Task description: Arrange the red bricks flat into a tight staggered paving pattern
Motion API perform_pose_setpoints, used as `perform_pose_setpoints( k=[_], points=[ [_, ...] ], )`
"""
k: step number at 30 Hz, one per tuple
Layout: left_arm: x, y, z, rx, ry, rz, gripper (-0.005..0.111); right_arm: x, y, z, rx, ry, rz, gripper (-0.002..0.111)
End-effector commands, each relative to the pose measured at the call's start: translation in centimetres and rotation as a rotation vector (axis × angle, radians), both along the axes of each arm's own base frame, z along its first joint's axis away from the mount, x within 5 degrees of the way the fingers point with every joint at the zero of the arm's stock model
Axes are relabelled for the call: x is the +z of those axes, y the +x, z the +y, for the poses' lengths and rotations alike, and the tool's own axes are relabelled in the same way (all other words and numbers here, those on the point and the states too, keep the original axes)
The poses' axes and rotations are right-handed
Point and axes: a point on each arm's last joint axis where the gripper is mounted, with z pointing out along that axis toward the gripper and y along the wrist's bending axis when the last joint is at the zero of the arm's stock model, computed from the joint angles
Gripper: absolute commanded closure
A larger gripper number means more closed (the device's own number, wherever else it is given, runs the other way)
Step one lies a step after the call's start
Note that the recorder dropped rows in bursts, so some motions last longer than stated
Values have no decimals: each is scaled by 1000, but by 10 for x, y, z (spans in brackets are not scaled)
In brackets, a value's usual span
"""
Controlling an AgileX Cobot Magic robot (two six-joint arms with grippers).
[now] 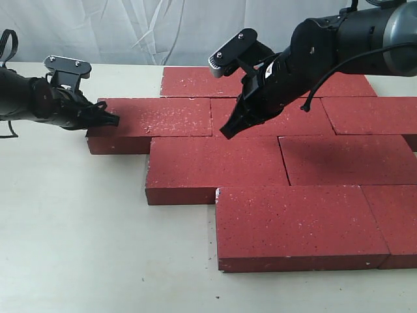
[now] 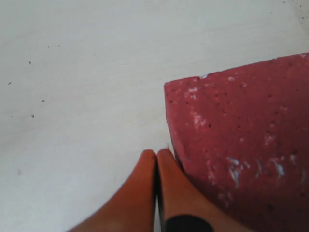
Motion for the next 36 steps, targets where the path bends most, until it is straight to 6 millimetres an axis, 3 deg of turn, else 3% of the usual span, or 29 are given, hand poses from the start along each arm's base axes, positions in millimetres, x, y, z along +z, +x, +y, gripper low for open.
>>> perform_pose_setpoints(
  k=[1, 6, 16, 22, 32, 36],
  points=[
    [0, 1, -6, -12, 0, -10, 107, 2, 0, -1, -2, 5, -13, 109],
    [3, 2, 0, 2, -1, -21, 107, 2, 0, -1, -2, 5, -13, 109],
    [35, 0, 24, 54, -14, -36, 107, 2, 0, -1, -2, 5, -13, 109],
    [38, -3, 35, 65, -6, 2, 107, 2, 0, -1, -2, 5, -13, 109],
    [24, -12, 26, 13, 11, 135, 107, 1, 0, -1, -1, 2, -8, 109],
    [42, -13, 26, -16, 38, 96, 107, 0, -3, -3, 3, -14, 27, 109]
  ],
)
